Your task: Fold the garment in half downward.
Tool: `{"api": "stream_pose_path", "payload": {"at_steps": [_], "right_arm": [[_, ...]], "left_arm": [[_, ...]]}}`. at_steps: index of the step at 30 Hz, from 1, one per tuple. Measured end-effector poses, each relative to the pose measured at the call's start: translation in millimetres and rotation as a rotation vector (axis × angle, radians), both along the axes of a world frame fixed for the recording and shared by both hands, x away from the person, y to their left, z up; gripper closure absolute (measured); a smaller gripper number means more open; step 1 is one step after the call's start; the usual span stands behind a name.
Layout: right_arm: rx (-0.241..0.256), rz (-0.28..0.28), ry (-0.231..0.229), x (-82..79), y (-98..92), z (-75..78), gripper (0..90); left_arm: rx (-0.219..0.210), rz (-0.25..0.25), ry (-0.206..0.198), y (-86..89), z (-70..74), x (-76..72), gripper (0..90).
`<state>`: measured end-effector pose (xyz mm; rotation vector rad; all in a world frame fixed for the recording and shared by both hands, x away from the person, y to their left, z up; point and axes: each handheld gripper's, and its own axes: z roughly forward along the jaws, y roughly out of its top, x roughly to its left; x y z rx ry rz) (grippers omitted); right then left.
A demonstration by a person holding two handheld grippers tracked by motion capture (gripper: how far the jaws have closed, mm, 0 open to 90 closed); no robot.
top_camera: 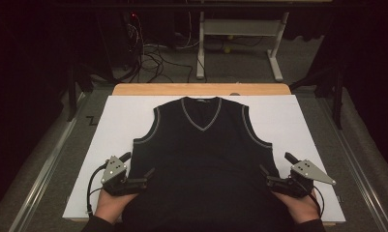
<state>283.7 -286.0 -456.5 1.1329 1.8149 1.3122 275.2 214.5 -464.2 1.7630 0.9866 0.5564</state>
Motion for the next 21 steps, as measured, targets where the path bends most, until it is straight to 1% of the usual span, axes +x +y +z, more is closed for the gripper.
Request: {"api": "stream_pose_path", "payload": {"at_steps": [3,6,7,8,9,10,12,15,16,17,19,21], "right_arm": [[-0.004,-0.007,-0.004,1.6,-0.8,-0.2,0.0],[-0.001,-0.020,-0.006,2.0,-2.1,0.8,0.0],[-0.001,-0.020,-0.006,2.0,-2.1,0.8,0.0],[0.000,-0.025,-0.008,1.9,-2.4,1.5,0.0],[0.001,-0.029,-0.006,2.0,-2.6,2.2,0.1],[-0.005,-0.031,-0.013,1.9,-2.8,2.9,0.0],[-0.013,-0.029,-0.014,1.6,-2.3,3.4,0.1],[-0.004,-0.020,-0.017,1.5,-1.9,3.8,0.1],[0.006,-0.011,-0.022,0.9,-1.2,4.6,0.0],[0.008,-0.010,-0.025,0.7,-0.7,4.8,0.1],[0.002,-0.007,-0.027,0.7,-0.3,5.4,0.1],[-0.007,-0.004,-0.025,0.8,1.4,5.3,0.1]], "left_arm": [[-0.019,0.019,0.012,3.7,-1.5,4.0,0.0],[-0.018,0.026,0.012,5.2,-1.7,5.1,0.0],[-0.026,0.025,0.010,6.2,-1.6,5.1,0.0],[-0.045,0.020,0.005,7.4,-1.1,4.7,0.0],[-0.054,0.019,0.003,7.8,-0.8,4.2,0.0],[-0.056,0.017,0.001,8.3,-0.4,3.7,0.0],[-0.058,0.015,0.001,8.4,-0.4,3.5,0.0],[-0.047,0.015,-0.001,8.5,-1.4,4.0,0.0],[-0.036,0.011,0.009,8.4,-3.2,5.8,0.0],[-0.036,0.011,0.009,8.4,-3.2,5.8,0.0],[-0.036,0.003,0.033,8.4,-4.7,7.8,0.0],[-0.031,0.005,0.026,8.2,-4.6,7.8,0.0]]}}
